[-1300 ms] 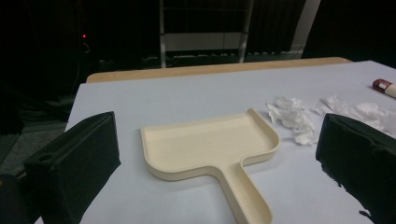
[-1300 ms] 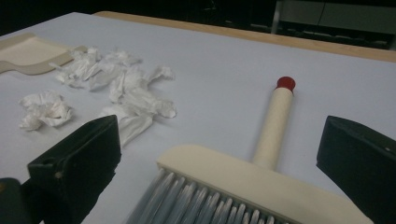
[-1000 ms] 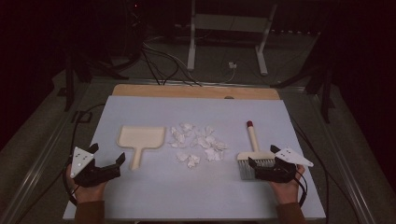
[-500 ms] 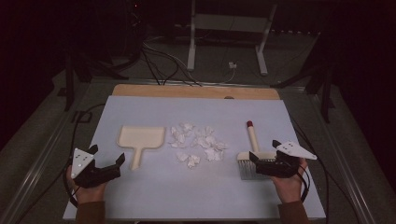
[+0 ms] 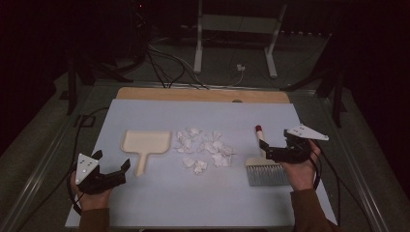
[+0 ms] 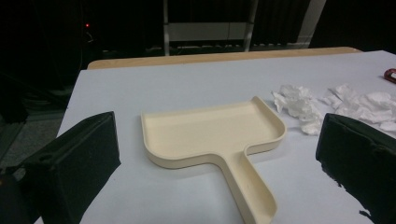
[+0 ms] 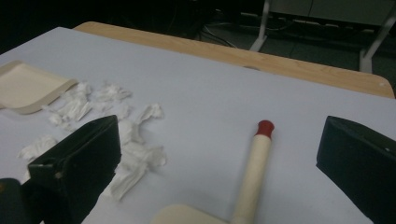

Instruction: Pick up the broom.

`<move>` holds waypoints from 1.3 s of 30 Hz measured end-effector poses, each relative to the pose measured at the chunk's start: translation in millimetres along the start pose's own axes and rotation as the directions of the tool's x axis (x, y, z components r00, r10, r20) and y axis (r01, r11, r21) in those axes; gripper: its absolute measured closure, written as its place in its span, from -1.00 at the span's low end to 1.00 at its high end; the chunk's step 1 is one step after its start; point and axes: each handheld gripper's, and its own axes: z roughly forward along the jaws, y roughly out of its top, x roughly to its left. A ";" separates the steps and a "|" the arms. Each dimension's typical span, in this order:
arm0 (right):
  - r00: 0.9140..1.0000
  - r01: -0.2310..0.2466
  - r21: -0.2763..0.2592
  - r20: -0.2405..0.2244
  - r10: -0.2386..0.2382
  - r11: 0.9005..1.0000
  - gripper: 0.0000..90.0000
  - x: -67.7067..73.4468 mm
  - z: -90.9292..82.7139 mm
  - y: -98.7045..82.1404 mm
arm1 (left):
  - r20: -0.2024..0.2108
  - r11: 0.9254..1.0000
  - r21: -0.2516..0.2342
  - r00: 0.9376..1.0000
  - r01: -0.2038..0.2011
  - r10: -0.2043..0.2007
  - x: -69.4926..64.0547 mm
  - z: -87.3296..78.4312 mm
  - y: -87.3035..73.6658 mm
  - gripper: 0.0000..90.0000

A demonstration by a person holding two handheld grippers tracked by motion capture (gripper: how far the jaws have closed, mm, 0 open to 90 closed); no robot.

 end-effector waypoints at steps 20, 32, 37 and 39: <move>0.998 -0.041 0.121 0.057 0.034 0.992 -1.00 -26.9 48.5 31.0 | -0.015 1.000 0.013 1.000 -0.010 0.010 -0.8 2.6 -1.7 -0.99; 0.994 -0.037 0.178 0.109 0.018 0.983 -1.00 -33.8 79.1 36.0 | -0.013 1.000 0.019 1.000 -0.015 0.016 -1.5 3.6 -2.1 -0.99; 0.993 -0.054 0.189 0.111 0.033 0.980 -1.00 -37.7 86.1 36.2 | -0.012 1.000 0.020 1.000 -0.014 0.014 -1.6 4.0 -2.3 -0.99; 0.993 -0.059 0.192 0.114 0.038 0.980 -1.00 -39.3 89.5 36.5 | -0.011 1.000 0.021 1.000 -0.012 0.013 -1.4 4.1 -2.4 -0.99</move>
